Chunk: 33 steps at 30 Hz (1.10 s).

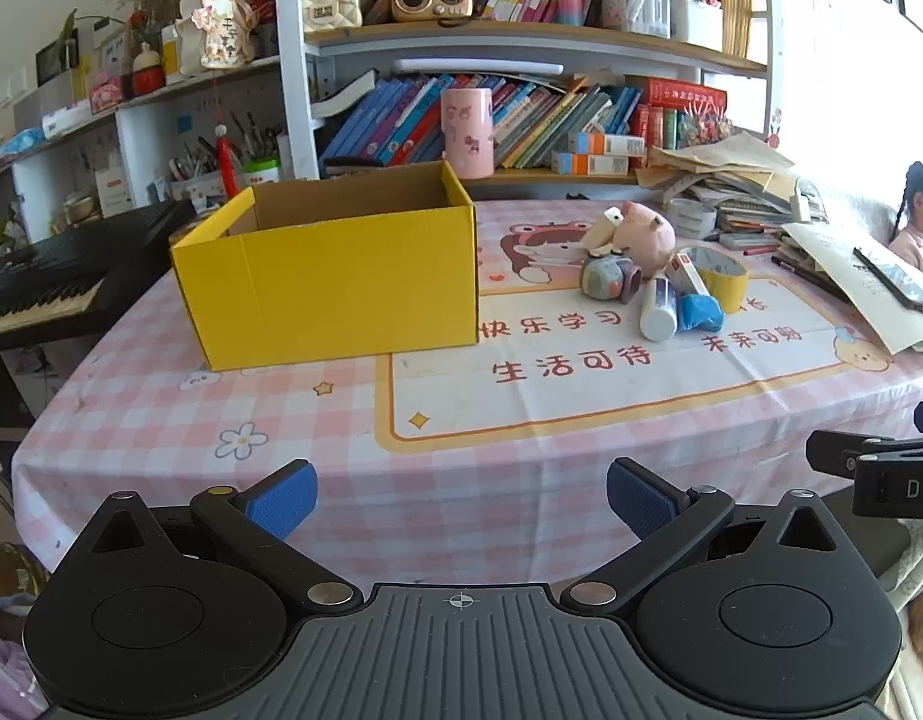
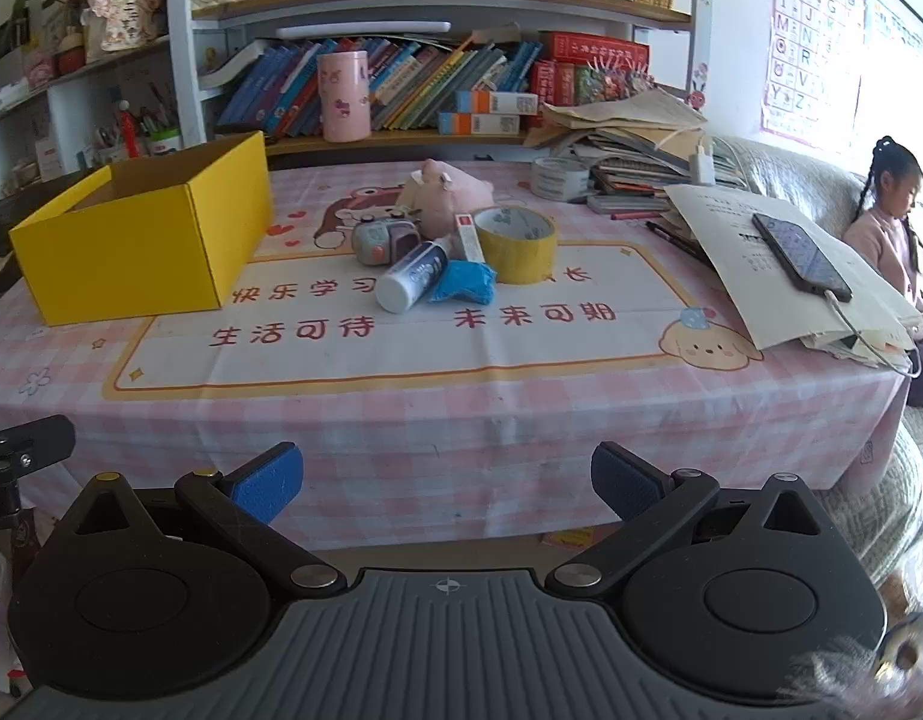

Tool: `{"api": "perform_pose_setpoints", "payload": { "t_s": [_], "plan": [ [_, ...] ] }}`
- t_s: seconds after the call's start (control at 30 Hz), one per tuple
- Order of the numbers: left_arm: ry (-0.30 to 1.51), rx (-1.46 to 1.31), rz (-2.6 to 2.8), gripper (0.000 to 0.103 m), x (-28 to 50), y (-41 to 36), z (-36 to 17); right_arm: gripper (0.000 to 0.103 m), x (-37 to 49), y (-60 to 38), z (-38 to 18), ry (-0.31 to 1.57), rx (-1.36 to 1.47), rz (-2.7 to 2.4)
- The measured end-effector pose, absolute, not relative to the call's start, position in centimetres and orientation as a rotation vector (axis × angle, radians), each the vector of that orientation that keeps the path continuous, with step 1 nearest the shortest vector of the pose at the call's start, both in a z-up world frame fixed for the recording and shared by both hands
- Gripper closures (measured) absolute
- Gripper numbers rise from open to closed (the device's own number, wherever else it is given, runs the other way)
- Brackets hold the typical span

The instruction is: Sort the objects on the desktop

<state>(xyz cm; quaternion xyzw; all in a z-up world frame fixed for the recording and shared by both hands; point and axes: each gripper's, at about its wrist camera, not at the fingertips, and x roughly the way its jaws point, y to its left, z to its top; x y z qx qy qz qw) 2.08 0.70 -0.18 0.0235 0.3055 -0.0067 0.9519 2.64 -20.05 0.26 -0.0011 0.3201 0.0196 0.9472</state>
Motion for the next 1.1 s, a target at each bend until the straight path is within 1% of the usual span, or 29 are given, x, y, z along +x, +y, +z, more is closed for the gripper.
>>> {"api": "perform_pose_setpoints", "payload": {
  "t_s": [1.1],
  "plan": [
    [0.603,0.018,-0.1,0.0,1.68,0.6,0.24,0.0,2.16,-19.08,0.79,0.65,-0.052,0.123]
  ]
}}
